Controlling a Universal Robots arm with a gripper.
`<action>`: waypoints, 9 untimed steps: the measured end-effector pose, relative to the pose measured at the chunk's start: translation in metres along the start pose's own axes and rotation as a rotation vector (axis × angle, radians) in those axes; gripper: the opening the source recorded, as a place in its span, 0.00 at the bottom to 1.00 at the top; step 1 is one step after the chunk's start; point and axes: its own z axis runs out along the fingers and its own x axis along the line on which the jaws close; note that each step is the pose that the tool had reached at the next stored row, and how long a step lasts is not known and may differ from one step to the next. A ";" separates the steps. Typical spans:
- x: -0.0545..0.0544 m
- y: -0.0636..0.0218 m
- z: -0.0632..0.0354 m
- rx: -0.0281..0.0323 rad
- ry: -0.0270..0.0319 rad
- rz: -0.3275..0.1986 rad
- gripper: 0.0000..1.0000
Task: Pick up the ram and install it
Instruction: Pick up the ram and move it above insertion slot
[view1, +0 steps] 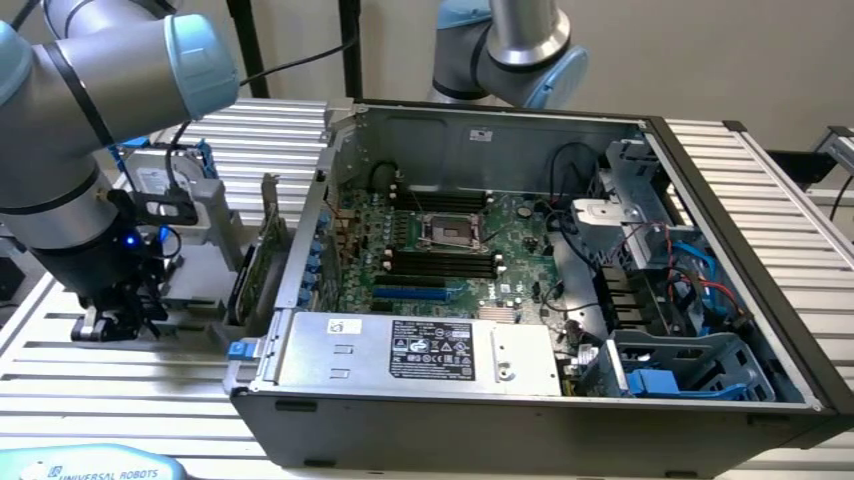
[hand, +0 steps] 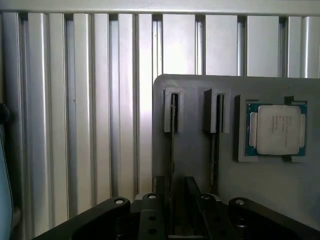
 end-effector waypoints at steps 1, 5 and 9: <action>0.000 0.0003 0.0006 -0.0002 0.0000 -0.002 0.31; -0.001 0.0008 0.0020 -0.0004 0.0001 -0.005 0.31; -0.001 0.0008 0.0027 -0.0003 0.0001 -0.006 0.21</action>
